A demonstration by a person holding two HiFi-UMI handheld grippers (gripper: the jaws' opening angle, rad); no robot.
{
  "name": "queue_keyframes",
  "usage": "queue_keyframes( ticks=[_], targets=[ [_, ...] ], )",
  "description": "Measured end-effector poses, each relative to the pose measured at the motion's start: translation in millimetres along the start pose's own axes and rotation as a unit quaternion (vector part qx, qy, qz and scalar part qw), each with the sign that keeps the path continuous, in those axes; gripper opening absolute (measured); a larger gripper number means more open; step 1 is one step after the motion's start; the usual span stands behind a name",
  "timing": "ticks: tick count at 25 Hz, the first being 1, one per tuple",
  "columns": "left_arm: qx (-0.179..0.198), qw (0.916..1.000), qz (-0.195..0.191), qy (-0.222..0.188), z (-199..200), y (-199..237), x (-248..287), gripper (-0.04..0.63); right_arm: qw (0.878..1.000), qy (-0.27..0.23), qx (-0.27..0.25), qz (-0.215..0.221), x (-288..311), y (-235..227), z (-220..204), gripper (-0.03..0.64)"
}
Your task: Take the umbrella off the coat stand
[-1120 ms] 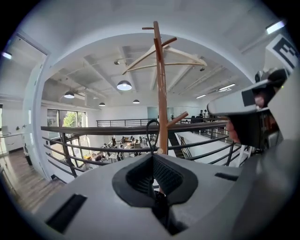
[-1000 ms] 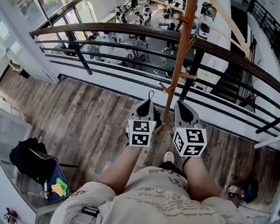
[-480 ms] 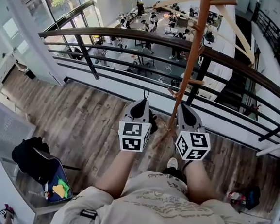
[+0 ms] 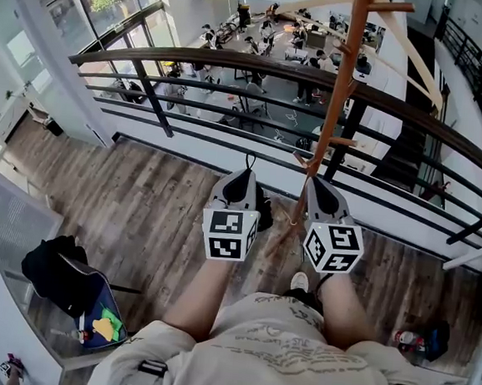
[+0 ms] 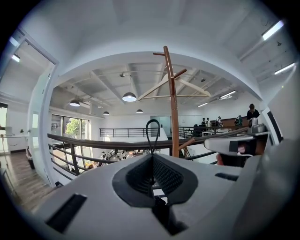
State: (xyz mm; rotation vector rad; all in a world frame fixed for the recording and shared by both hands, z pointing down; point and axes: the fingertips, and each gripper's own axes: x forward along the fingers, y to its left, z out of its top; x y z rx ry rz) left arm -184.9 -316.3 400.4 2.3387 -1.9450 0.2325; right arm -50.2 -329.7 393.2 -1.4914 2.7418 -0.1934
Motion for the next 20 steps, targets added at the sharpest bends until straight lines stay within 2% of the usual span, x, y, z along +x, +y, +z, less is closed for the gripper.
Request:
queue_keyframes(
  ticks=[20],
  targets=[
    [0.001, 0.9998, -0.018, -0.010, 5, -12, 1, 0.003, 1.000, 0.004, 0.000, -0.018, -7, -8, -2, 0.002]
  ],
)
